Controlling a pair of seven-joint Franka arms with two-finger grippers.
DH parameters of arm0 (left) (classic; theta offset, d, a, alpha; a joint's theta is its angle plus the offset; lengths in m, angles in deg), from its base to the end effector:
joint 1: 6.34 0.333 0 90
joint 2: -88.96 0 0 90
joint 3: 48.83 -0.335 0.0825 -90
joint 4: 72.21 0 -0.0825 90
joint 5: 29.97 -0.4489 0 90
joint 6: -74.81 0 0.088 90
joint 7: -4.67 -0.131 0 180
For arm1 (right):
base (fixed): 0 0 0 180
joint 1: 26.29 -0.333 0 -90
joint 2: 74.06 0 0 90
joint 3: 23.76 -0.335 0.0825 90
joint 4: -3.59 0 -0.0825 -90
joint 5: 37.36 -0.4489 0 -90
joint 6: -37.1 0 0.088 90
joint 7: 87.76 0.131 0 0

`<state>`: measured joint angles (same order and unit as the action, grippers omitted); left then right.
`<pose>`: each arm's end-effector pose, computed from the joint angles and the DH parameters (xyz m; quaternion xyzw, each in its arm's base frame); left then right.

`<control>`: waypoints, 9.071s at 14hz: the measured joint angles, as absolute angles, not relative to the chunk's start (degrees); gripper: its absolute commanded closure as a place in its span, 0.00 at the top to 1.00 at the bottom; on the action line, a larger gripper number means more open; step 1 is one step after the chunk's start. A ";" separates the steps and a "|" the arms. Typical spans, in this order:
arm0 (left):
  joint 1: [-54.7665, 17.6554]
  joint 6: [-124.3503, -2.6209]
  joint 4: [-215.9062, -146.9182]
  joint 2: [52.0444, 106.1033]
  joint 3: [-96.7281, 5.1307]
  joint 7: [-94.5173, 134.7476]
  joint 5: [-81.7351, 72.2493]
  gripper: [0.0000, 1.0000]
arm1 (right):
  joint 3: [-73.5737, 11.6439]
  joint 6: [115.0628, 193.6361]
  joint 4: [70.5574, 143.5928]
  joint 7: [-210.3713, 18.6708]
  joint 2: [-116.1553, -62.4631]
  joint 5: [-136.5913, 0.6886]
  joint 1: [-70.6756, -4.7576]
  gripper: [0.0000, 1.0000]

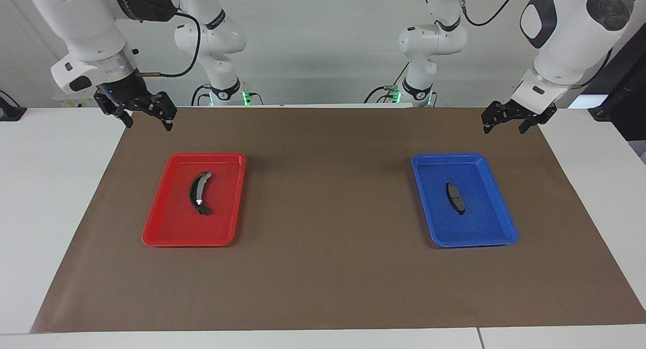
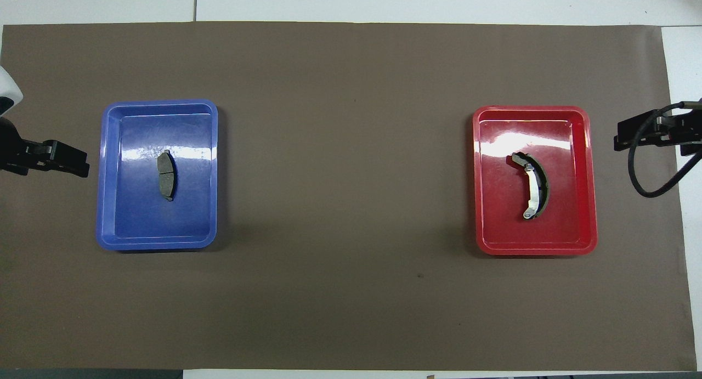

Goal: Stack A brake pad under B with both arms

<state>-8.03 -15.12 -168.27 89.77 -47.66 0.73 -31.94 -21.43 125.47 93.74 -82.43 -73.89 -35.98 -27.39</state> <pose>0.6073 -0.0259 0.5717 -0.9970 0.0600 0.0466 0.0169 0.6145 -0.0164 0.6175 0.9982 -0.0574 -0.0136 0.0125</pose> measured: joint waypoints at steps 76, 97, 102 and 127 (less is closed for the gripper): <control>-8.91 -10.93 -163.94 87.91 -47.63 -10.17 -31.42 1.00 | -28.97 158.26 103.96 -57.88 -92.73 -36.25 -51.76 0.00; -8.87 -12.89 -163.83 87.98 -47.75 1.43 -29.42 1.00 | -28.91 164.60 99.55 -51.59 -103.66 -35.30 -60.04 0.00; -8.81 -12.89 -163.83 87.98 -47.86 1.44 -29.42 1.00 | -28.91 164.64 99.57 -51.56 -103.81 -34.32 -60.25 0.00; -8.80 -12.89 -163.83 87.98 -47.87 1.46 -29.42 1.00 | -27.87 166.63 99.09 -50.72 -104.31 -31.35 -59.04 0.99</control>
<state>-8.80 -12.89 -163.83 87.98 -47.87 1.46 -29.42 -27.87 166.63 99.09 -50.72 -104.31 -31.35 -59.04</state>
